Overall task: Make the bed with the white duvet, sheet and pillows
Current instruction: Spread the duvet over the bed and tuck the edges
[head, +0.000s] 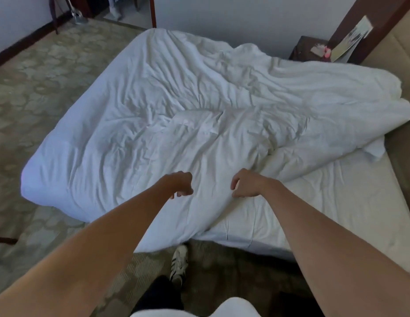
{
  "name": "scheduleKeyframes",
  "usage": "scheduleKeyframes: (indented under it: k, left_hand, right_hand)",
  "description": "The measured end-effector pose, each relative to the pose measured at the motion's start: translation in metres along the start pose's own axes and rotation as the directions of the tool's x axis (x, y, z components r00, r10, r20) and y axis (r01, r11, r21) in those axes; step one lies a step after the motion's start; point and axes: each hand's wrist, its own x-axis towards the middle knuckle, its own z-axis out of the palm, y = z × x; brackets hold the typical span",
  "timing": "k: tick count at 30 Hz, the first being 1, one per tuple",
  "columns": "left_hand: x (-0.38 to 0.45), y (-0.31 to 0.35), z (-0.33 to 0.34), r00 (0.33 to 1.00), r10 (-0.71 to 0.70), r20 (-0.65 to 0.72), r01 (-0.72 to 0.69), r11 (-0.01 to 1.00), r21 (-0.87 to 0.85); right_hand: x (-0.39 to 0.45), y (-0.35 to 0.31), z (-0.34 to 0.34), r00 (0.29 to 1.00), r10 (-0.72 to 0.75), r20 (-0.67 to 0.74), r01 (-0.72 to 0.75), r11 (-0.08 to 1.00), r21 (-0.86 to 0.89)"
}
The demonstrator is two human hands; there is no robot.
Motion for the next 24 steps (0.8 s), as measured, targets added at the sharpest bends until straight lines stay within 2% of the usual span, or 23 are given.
scheduleKeyframes:
  k: [4, 6, 9, 12, 19, 24]
  left_hand:
    - [0.053, 0.015, -0.047, 0.996, -0.009, -0.085, 0.012, 0.999, 0.034]
    - [0.077, 0.029, -0.057, 0.993, 0.007, -0.117, -0.004, 1.0, 0.021]
    - [0.112, 0.059, -0.058, 0.997, 0.011, -0.08, -0.013, 1.0, -0.018]
    - [0.134, 0.073, -0.05, 0.999, -0.017, 0.027, 0.017, 1.0, -0.013]
    - [0.199, 0.112, -0.072, 0.994, -0.111, -0.012, 0.109, 0.991, -0.075]
    - [0.246, 0.122, -0.076, 0.982, -0.169, -0.087, 0.151, 0.972, -0.18]
  right_hand:
    - [0.056, 0.01, -0.056, 0.989, -0.02, -0.148, 0.023, 1.0, 0.019]
    - [0.081, 0.017, -0.065, 0.985, -0.056, -0.165, 0.061, 0.998, 0.027]
    - [0.112, 0.042, -0.069, 0.996, -0.066, -0.055, 0.067, 0.997, 0.022]
    - [0.134, 0.071, -0.068, 0.999, -0.037, 0.025, 0.037, 0.999, 0.009]
    - [0.204, 0.141, -0.111, 0.998, -0.06, 0.037, 0.06, 0.998, 0.006]
    - [0.258, 0.153, -0.128, 0.994, -0.098, 0.044, 0.098, 0.995, -0.003]
